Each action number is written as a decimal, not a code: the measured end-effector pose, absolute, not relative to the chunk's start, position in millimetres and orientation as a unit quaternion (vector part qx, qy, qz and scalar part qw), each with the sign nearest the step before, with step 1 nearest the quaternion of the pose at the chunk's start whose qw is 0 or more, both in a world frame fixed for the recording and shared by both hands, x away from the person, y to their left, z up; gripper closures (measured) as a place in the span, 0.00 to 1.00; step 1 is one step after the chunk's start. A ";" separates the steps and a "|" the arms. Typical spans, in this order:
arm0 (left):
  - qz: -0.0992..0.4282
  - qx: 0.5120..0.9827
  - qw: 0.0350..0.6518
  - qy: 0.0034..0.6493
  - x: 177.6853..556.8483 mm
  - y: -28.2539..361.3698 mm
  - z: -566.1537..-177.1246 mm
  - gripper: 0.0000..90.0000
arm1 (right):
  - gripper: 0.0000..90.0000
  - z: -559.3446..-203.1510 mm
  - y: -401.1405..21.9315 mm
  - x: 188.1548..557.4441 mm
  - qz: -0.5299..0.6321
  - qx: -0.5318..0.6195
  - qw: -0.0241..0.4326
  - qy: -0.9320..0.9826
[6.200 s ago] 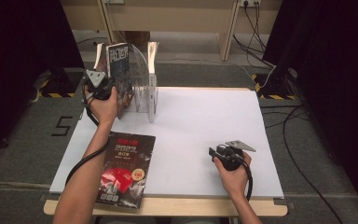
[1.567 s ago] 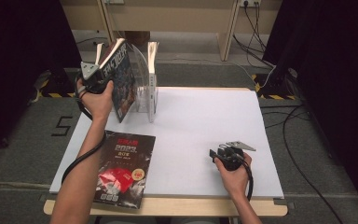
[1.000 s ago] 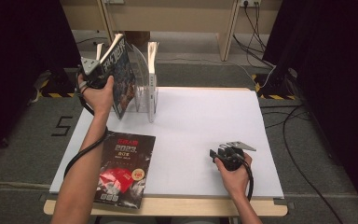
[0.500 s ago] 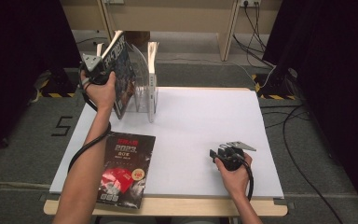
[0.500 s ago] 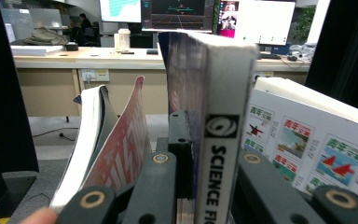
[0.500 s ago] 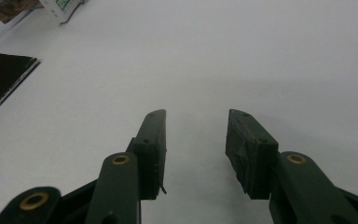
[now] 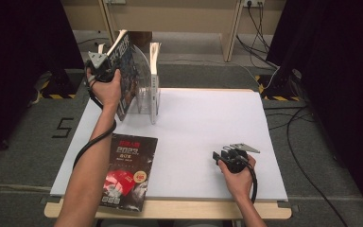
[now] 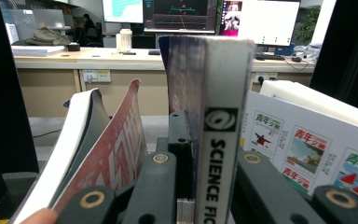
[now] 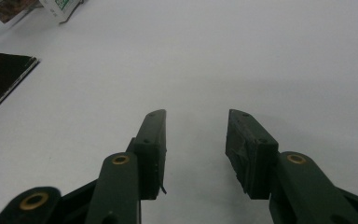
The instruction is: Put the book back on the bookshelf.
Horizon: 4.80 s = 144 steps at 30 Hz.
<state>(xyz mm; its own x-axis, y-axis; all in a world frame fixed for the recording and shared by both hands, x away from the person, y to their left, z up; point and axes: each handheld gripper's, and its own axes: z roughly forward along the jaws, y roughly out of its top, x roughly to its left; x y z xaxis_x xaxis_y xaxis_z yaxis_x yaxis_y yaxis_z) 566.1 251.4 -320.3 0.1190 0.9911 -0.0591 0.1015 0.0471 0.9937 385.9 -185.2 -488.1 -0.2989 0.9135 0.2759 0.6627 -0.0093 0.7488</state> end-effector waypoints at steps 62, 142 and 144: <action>0.460 0.556 0.488 0.492 494.6 253.2 -351.8 0.66 | 0.65 -490.9 -179.9 384.5 0.416 0.574 0.139 0.692; 0.351 0.562 0.476 0.578 561.8 280.6 -358.1 0.69 | 0.65 -492.7 -189.7 387.7 0.413 0.585 0.132 0.685; 0.349 0.564 0.472 0.581 564.4 280.8 -356.3 0.70 | 0.65 -492.7 -190.4 387.6 0.414 0.586 0.131 0.684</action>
<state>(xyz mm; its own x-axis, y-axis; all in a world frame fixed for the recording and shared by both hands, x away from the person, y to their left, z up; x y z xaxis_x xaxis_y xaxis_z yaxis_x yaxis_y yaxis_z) 564.4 280.8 -356.3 0.0810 0.9844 -0.1560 0.3258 0.1217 0.9376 387.6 -190.4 -492.7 -0.2791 0.9106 0.3049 0.6931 -0.0287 0.7203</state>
